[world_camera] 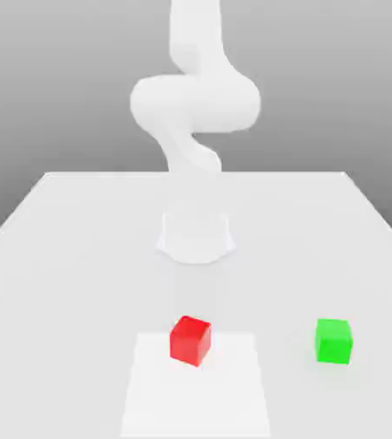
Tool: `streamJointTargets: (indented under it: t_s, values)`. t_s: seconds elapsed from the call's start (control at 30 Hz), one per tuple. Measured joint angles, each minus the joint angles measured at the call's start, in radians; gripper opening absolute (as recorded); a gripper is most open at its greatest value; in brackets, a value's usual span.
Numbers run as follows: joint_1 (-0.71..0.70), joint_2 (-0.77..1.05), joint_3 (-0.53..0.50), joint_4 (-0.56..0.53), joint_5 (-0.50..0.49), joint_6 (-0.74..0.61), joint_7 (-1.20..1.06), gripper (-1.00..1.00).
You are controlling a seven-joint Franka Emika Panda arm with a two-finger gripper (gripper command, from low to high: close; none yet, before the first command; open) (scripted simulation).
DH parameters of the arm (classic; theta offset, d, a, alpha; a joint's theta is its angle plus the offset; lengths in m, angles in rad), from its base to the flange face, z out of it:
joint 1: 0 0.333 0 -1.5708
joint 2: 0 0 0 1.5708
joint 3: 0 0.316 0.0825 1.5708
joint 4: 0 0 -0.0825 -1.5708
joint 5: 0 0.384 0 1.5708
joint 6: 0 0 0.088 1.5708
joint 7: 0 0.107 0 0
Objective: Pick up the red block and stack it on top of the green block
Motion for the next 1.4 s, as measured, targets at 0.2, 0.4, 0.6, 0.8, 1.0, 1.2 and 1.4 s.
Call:
streamJointTargets:
  t_s: [0.2,0.4,0.6,0.8,1.0,1.2,1.4]
  values:
    - [-0.037,0.195,0.033,-0.171,0.009,0.142,0.106,0.0]
    - [-0.07,0.395,0.063,-0.345,0.015,0.287,0.218,0.0]
    - [-0.094,0.665,0.078,-0.512,0.009,0.481,0.345,0.0]
    - [-0.068,0.9,0.031,-0.499,-0.064,0.678,0.41,0.0]
    - [-0.06,0.924,0.022,-0.496,-0.069,0.7,0.414,-1.0]
    - [-0.07,0.802,0.045,-0.513,-0.025,0.595,0.382,-1.0]
    - [-0.008,0.657,0.058,-0.516,0.008,0.455,0.311,-1.0]
